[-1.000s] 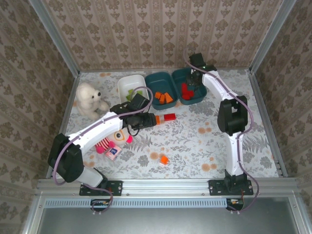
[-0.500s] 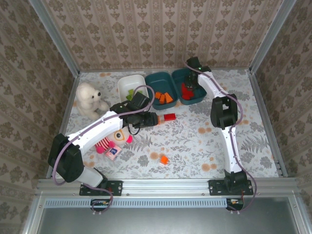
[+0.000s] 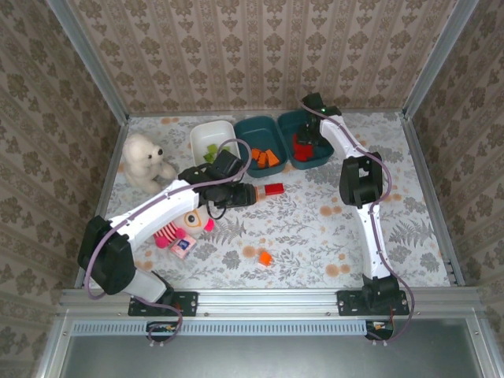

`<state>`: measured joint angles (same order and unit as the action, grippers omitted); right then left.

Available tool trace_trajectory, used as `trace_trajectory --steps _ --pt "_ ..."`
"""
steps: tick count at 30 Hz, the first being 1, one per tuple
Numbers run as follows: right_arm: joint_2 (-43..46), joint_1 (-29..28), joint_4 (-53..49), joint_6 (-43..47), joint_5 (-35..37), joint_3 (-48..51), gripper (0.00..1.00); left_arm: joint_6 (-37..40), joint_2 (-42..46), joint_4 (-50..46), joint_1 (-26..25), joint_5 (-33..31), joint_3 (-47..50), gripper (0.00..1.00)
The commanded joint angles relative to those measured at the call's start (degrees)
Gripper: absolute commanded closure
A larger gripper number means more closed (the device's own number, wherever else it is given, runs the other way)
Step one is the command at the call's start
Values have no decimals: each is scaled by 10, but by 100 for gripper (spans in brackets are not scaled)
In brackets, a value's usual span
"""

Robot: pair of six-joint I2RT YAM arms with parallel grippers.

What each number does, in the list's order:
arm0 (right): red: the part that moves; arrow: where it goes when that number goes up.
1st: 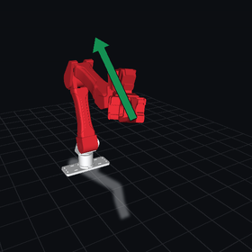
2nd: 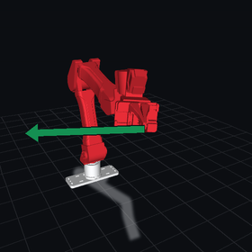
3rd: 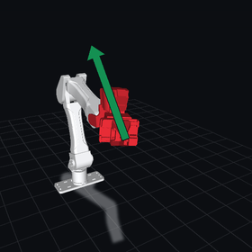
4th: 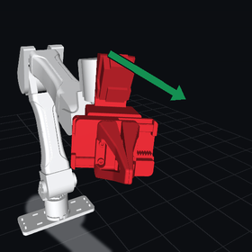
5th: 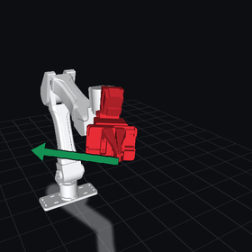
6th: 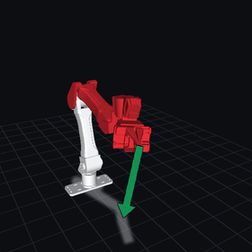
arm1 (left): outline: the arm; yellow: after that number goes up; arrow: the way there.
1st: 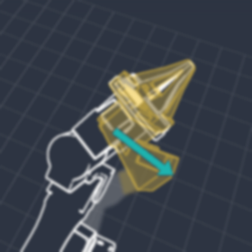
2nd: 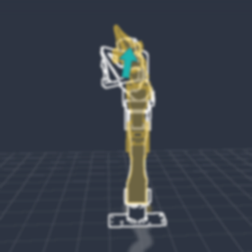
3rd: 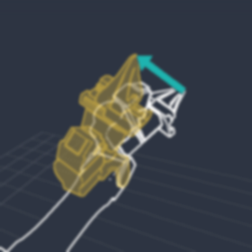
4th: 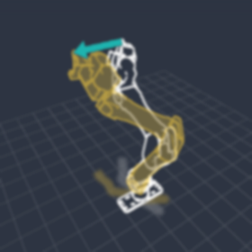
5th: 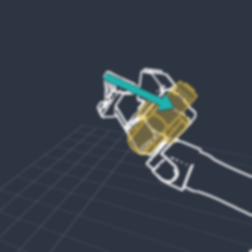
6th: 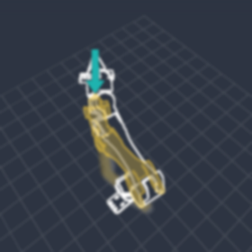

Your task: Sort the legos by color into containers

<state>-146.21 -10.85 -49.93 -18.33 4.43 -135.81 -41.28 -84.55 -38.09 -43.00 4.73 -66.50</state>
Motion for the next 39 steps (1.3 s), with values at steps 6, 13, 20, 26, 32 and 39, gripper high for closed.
trace_trajectory --steps 6,13,20,26,32,39 --pt "198 -16 55 -16 -21 70 38 158 31 -64 -70 62 1 28" --pt "510 -93 224 -53 -24 456 36 153 26 -81 -164 51 49 22" --pt "850 -148 268 -137 -86 776 29 78 -69 -93 -238 -6 24 20" --pt "1085 -152 152 -209 -141 883 24 26 -149 -112 -274 -22 -18 20" --pt "1158 -152 78 -226 -187 879 23 -15 -199 -106 -288 -31 -37 20" --pt "1164 -152 74 -235 -192 874 24 -35 -246 -114 -298 -50 -61 34"
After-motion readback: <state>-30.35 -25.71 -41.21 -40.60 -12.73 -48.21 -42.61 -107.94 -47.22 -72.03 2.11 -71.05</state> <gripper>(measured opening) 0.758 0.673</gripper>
